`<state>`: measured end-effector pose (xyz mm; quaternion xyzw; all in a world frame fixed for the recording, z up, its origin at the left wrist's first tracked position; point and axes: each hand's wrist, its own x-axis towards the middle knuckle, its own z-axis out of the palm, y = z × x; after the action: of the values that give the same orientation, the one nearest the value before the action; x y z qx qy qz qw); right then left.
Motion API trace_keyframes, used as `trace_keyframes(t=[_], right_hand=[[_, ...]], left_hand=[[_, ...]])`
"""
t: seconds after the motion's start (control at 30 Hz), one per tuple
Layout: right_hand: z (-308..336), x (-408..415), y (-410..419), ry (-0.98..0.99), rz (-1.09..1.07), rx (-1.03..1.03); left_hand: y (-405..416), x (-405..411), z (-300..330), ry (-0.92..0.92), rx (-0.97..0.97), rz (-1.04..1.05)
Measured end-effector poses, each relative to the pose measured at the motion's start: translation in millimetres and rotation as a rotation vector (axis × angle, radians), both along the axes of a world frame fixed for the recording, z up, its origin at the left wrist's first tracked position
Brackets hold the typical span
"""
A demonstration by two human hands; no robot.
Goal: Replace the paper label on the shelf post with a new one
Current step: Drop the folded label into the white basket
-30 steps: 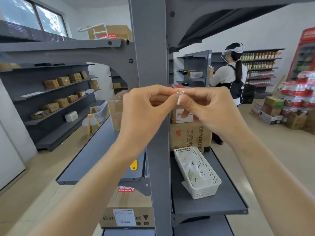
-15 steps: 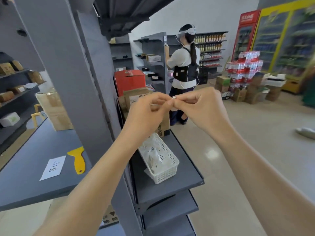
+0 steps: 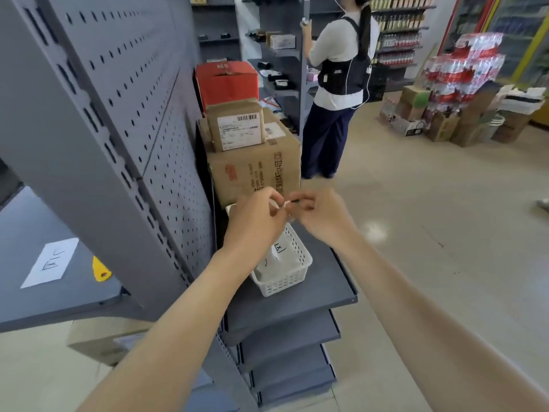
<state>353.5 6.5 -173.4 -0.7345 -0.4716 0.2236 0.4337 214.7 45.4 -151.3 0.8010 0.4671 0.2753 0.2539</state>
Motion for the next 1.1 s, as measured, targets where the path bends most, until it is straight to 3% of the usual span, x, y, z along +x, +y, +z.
trace_keyframes(t=[0.27,0.6,1.1], right_hand=[[-36,-6,17,-0.078,0.095,-0.243],[-22,2,21,-0.041,0.067,-0.180],[-10,0,2,-0.033,0.043,-0.116]], left_hand=[[21,-6,-38,0.398,-0.121,-0.005],[22,-8,-27,0.182,0.010,0.100],[19,-4,-25,0.244,0.092,0.049]])
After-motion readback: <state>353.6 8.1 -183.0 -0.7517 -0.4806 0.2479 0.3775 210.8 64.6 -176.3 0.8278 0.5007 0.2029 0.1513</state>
